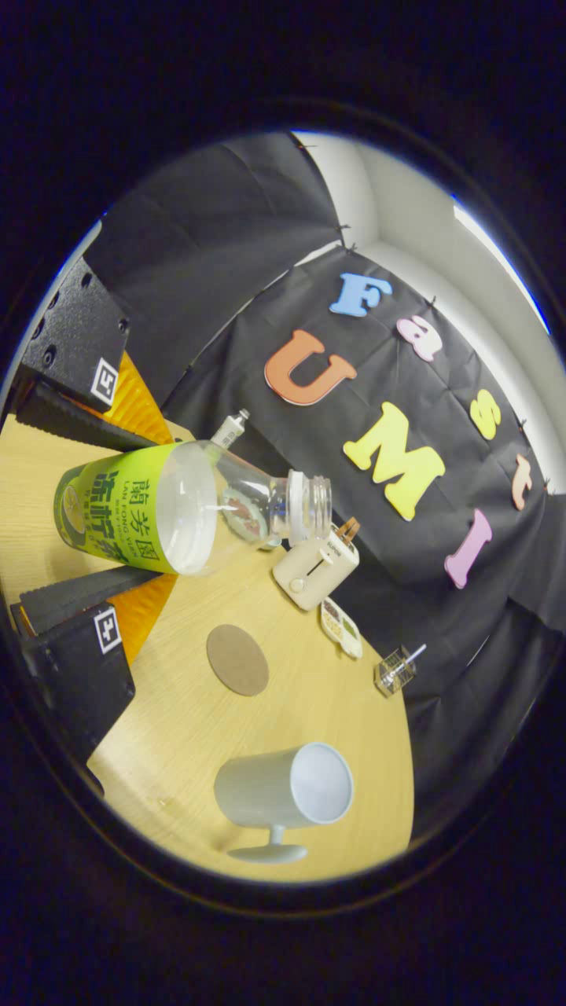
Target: Take the bottle from table, then pour the juice into the cup, finally place the bottle on the coaster
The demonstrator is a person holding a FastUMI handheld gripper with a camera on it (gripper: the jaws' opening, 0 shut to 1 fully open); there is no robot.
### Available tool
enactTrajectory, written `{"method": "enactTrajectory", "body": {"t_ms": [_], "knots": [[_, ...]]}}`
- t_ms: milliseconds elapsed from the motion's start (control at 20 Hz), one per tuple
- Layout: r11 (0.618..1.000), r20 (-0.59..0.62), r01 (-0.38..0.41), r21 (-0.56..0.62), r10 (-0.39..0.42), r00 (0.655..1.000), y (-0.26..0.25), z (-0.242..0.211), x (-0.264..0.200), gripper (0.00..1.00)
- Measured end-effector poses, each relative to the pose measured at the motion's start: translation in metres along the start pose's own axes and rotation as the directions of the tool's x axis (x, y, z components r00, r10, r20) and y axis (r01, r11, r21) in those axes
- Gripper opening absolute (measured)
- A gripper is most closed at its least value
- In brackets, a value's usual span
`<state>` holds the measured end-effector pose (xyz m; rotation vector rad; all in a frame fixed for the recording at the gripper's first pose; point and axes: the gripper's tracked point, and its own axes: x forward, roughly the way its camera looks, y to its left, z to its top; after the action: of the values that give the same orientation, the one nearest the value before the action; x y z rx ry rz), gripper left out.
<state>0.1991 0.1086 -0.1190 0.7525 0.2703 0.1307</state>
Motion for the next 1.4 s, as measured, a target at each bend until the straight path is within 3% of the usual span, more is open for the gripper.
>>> {"method": "enactTrajectory", "body": {"t_ms": [200,500,650,900,1400], "knots": [[0.977,-0.005,-0.038,0.210,0.040,0.999,-0.005,0.000,-0.002,0.78],[0.932,-0.005,-0.076,0.355,0.083,0.996,-0.009,0.011,-0.010,0.78],[0.909,-0.015,-0.060,0.412,0.073,0.997,-0.015,0.015,-0.012,0.78],[0.817,0.030,-0.111,0.565,0.114,0.993,-0.016,0.033,-0.024,0.78],[0.648,0.114,-0.181,0.740,0.144,0.983,-0.033,0.070,-0.043,0.77]]}}
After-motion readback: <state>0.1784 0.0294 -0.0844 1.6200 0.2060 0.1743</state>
